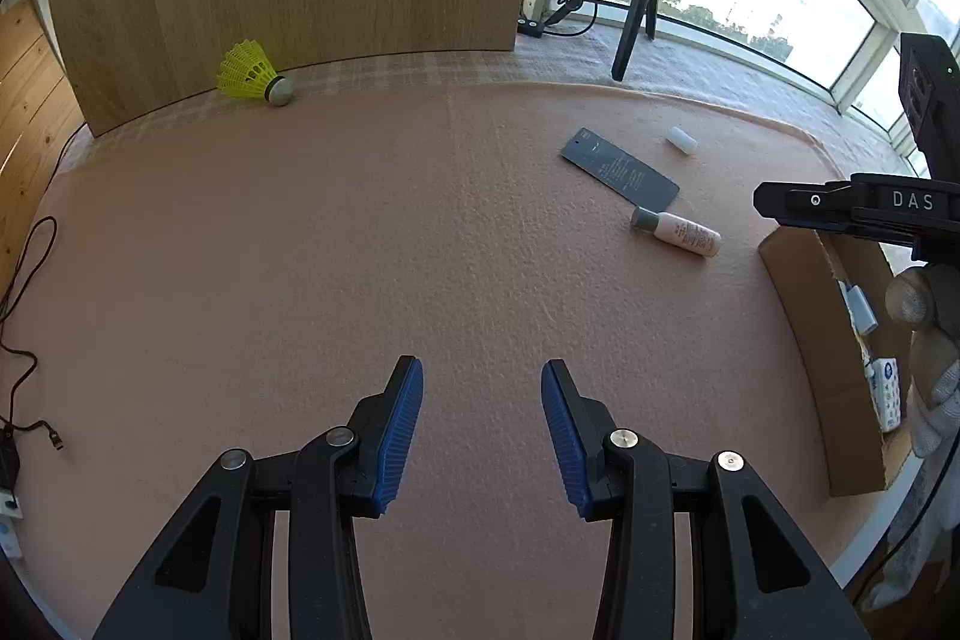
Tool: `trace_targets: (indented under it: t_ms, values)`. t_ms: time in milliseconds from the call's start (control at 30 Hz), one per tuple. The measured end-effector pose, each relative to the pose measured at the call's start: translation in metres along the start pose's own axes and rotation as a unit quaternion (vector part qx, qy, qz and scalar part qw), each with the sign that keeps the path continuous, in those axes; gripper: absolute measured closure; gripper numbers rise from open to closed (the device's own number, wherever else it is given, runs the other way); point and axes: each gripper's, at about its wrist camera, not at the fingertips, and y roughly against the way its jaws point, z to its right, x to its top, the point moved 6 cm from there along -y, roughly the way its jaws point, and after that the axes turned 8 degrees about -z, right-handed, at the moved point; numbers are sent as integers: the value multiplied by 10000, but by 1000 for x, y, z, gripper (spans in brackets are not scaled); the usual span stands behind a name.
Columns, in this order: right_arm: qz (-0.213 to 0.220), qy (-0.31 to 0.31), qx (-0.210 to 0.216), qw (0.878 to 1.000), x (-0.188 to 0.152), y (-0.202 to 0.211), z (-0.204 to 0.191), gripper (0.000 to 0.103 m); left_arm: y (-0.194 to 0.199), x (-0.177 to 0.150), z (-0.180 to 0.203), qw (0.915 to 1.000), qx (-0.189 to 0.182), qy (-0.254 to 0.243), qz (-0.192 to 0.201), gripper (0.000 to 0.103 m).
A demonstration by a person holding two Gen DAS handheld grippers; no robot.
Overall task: Organize objects
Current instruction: 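Move the open right tool to the pink-white lotion bottle, then grasp the lotion bottle with the right tool and lift it upright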
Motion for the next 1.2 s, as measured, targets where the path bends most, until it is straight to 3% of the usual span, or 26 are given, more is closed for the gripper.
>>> trace_targets:
  t_ms: [133,300,767,867,1033,1200]
  values:
    - [-191,22,-283,9994,15,-26,1,64,5,-6,-9,10000,4,58,7,59]
    - [-412,-178,-329,9984,21,-50,11,64,7,-12,-20,9999,-24,137,-11,59]
    - [-908,-118,-345,9952,-2,-81,0,64,9,-20,-39,9995,-206,230,-84,59]
    - [-836,-55,-478,9953,-7,-84,-4,65,10,-20,-42,9994,-226,236,-78,59]
    - [-788,12,-604,9951,-16,-84,-8,82,6,-19,-44,9994,-230,244,-121,59]
    - [-740,81,-734,9945,-23,-82,-10,85,3,-13,-37,9994,-257,195,-107,59]
